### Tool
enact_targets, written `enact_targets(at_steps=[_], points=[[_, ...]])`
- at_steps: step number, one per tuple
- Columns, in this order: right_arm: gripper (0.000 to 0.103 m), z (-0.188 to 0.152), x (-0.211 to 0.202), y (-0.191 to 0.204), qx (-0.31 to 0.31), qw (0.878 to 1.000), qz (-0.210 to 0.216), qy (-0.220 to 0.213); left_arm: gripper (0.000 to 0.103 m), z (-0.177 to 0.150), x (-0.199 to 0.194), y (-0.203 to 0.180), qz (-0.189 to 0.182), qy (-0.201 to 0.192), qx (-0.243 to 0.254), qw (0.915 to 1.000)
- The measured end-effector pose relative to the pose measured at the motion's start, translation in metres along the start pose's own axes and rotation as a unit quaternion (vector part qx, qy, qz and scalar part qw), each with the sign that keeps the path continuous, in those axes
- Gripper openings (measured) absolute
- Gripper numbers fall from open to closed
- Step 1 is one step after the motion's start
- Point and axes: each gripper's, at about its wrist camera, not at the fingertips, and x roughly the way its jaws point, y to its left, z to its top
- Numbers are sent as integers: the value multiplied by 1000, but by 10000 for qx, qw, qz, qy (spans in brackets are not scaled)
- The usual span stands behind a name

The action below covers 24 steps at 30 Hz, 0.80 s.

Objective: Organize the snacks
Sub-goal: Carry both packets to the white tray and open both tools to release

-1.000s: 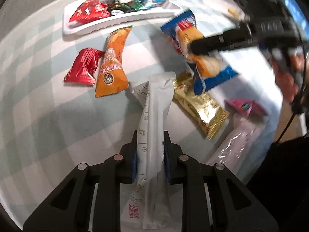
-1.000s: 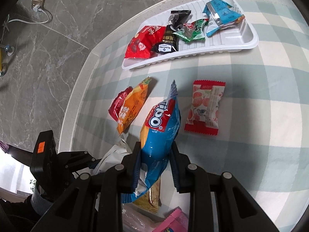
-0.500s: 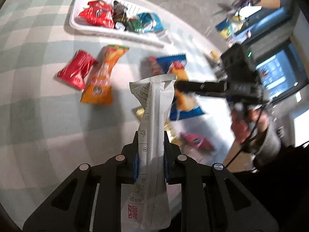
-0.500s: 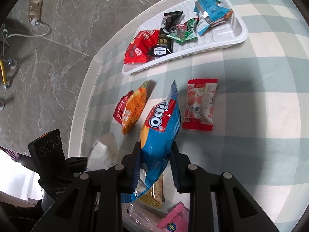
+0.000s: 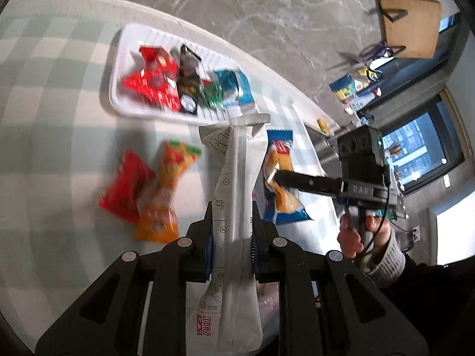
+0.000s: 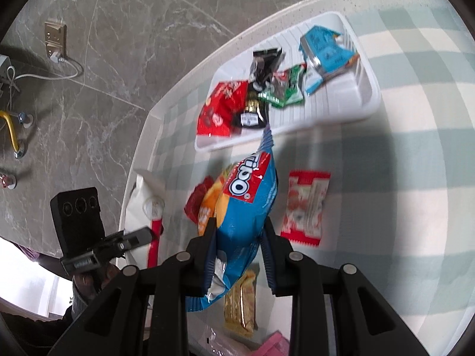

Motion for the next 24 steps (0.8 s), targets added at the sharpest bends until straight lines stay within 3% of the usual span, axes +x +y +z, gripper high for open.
enact_targets(at_steps=[8,24], points=[[30,37,-1,-3,-23,9999,-29,-120,17,57,-2,12,128,-164,-12,9998],[30,115,17,-13,-133,9994,-259,-169,17,170,28,52,742,-197,119,9970]])
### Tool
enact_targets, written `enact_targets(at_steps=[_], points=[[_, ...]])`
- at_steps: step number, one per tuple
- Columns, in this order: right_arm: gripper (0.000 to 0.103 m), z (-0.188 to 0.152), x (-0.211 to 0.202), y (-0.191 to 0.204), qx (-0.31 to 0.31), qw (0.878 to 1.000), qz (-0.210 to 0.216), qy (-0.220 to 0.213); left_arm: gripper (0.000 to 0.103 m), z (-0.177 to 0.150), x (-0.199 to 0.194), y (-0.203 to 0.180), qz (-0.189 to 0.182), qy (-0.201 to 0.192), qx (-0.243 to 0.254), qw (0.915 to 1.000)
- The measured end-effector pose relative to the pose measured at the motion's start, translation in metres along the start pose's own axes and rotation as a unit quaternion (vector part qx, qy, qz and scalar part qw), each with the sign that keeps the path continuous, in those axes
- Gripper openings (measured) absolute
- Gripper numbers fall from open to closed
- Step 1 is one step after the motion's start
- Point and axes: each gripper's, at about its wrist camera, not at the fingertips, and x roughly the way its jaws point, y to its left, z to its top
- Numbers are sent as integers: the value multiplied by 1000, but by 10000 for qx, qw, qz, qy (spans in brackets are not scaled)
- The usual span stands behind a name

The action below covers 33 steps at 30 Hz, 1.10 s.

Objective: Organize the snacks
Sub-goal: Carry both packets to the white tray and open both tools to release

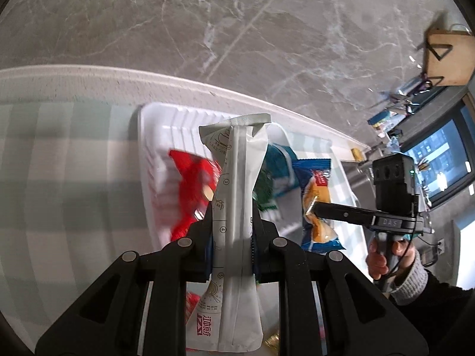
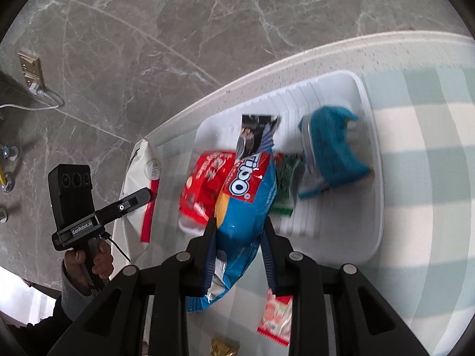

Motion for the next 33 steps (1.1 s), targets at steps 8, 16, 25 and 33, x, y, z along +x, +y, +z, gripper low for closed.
enact_targets(at_steps=[8,16,25,33], points=[[30,33,19,-3,-103,9998,-136,60,17,32,26,22,316,68,58,9995],[31,49,37,-8,-196,9990,-387,133,17,55,56,31,668,164,230,9974],[33,50,46,-11,-358,9966,-735,112,20,61,100,40,1103,429,297,9925],[43,43,35,0,-557,9944,-890,-67,40,54,108,35,1247,306,488,9905]])
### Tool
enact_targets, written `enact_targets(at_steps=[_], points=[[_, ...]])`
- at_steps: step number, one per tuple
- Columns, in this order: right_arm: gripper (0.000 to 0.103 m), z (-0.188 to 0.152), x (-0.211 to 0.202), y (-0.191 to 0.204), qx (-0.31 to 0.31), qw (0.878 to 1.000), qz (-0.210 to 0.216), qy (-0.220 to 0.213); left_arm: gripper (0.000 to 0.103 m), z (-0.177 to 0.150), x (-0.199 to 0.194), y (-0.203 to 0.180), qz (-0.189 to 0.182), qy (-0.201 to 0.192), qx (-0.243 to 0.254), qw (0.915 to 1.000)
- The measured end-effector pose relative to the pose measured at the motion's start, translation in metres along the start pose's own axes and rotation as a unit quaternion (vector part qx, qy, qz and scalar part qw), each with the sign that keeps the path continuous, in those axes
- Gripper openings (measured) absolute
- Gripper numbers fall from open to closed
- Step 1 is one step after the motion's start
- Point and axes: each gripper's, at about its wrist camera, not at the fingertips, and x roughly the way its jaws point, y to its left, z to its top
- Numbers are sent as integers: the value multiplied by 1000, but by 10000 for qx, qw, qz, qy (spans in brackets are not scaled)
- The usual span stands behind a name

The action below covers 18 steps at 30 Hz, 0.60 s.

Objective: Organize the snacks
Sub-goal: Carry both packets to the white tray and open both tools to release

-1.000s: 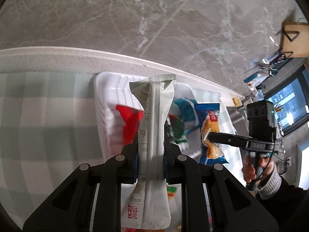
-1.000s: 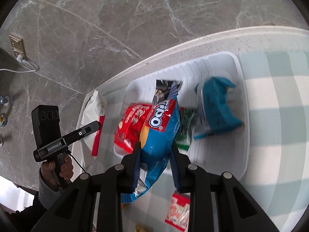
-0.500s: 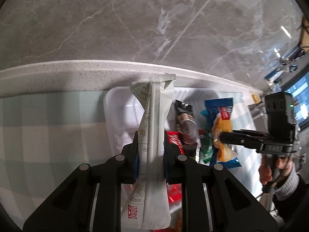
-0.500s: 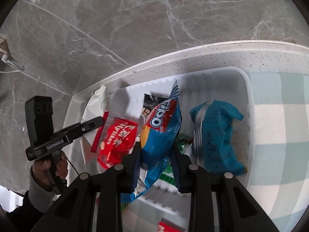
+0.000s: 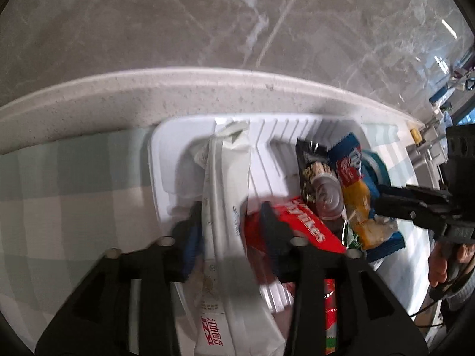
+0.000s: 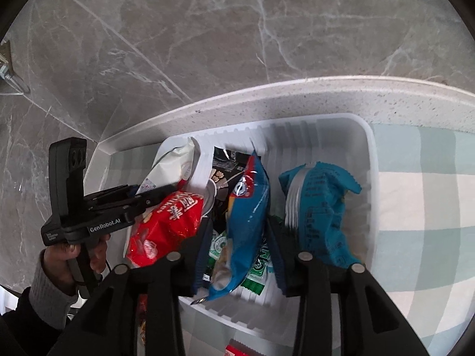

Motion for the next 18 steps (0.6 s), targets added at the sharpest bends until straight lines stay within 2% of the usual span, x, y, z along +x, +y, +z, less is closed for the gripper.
enact_targets(at_steps=[2,3,11,18], points=[[44,-1,-5,4,-35,10000,-9,-63,59,2,-9,-7,31,-146,6,9999],[44,-2,-7,6,-55,9999,-18,-96,61,4,-12,-9,6,-207,24,9998],[48,-19,-43,22,-262,9990,-33,-364,61,9,-52,-30,229,-631,141,9976],[52,-50,-85,36,-518,9968,-134,-590,61,-27,-114,-51,337,-1045,441,9930]])
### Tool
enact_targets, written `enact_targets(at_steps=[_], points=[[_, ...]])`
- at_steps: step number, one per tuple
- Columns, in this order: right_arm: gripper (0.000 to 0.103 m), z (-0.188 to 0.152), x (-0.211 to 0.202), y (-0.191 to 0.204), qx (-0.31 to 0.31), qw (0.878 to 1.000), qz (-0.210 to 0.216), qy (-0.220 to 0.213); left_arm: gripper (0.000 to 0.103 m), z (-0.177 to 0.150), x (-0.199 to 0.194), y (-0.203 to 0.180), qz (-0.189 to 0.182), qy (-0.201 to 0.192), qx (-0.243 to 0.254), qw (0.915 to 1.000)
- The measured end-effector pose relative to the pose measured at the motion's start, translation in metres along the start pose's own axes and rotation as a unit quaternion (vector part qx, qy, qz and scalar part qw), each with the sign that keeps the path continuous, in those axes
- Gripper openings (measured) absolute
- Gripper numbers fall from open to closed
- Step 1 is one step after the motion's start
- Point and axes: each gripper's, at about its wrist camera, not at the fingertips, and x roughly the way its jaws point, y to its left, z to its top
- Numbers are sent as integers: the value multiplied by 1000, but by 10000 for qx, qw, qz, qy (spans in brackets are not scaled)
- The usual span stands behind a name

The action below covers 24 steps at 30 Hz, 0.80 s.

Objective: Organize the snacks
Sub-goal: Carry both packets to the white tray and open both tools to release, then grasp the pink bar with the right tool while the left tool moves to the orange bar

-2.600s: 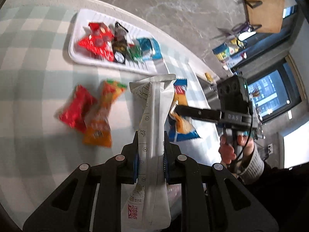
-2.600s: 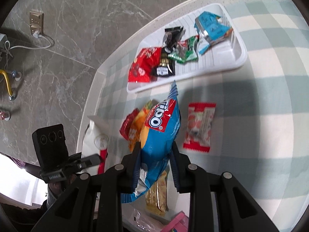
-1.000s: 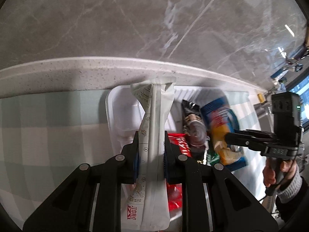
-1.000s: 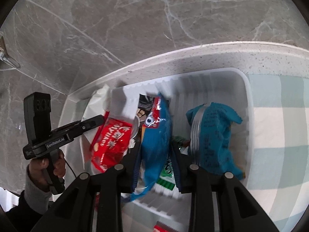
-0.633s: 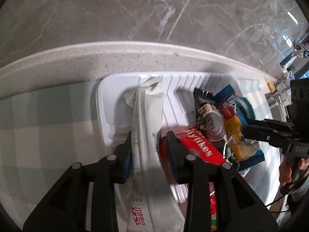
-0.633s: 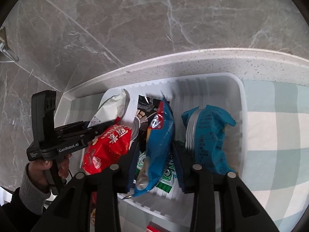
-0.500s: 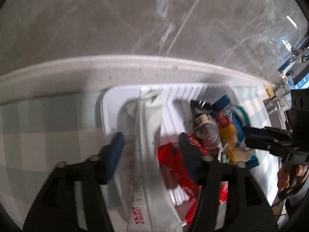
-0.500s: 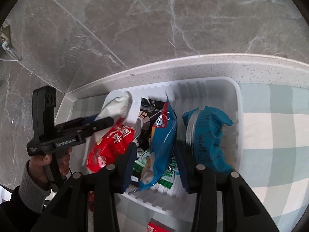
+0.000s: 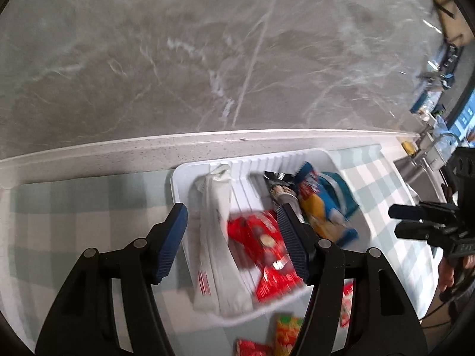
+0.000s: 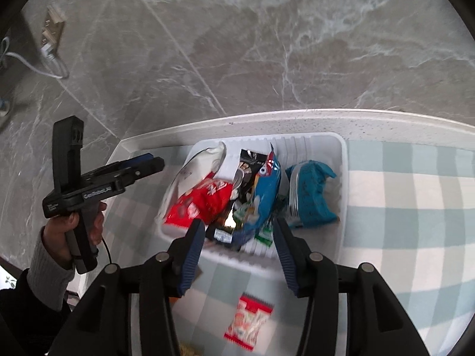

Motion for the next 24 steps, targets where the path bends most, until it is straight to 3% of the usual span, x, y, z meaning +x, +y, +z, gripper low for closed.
enact_targets(at_steps=[6,14,24], points=[[54,-35,-31,18,-307,9994,-163,-47,61,-43,-44,-25,-12,-8,323,9995],[54,-105,-60,39,-882,9945,-553,144,61,-116,-54,-54,-167,462,578,9971],[55,-207,-65,42,-1347,9854,-523,900,61,-174,-46,-68,-175,885,531,9945]])
